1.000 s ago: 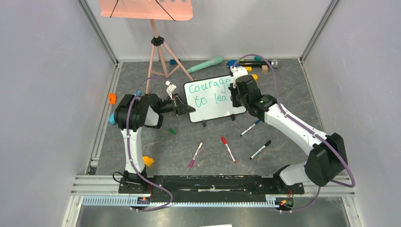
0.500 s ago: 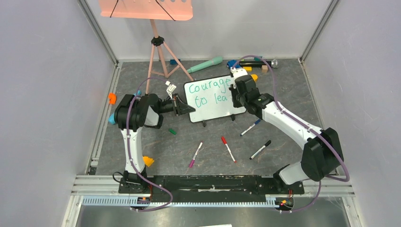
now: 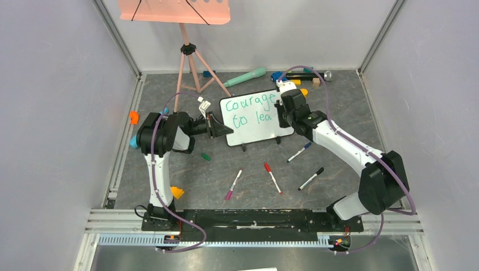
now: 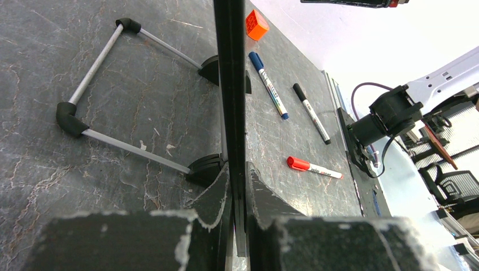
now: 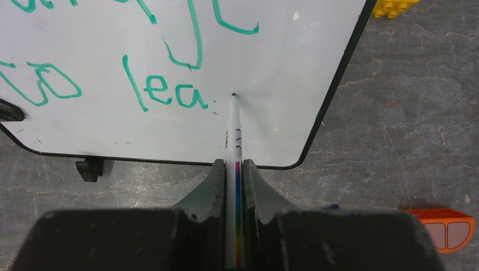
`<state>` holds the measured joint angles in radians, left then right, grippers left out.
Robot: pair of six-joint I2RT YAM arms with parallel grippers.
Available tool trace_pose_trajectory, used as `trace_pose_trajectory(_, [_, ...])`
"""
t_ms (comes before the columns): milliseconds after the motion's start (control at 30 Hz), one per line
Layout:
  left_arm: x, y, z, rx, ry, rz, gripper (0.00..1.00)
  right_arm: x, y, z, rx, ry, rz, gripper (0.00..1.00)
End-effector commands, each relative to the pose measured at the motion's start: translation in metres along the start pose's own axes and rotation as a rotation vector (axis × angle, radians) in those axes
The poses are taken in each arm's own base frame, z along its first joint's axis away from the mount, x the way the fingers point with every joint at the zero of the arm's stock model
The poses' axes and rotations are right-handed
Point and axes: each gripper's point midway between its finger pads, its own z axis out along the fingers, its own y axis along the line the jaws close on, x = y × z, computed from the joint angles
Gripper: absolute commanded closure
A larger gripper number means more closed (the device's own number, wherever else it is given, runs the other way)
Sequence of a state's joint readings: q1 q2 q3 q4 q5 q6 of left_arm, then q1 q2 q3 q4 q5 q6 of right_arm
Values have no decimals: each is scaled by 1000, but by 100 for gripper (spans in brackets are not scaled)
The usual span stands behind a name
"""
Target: Write a sentence on the whiteboard
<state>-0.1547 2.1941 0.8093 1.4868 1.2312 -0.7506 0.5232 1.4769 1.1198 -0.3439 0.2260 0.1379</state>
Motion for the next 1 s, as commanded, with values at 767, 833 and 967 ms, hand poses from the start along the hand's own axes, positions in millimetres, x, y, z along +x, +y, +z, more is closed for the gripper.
trace_pose_trajectory(767, [-10, -6, 5, 43, -5, 165, 98, -4, 9, 6, -66, -37, 12, 100])
trace_pose_trajectory(833, [-11, -6, 5, 43, -6, 165, 98, 2, 7, 6, -54, -23, 10, 100])
trace_pose_trajectory(967, [-10, -5, 5, 42, -6, 164, 98, 8, 3, 6, -35, -6, -2, 100])
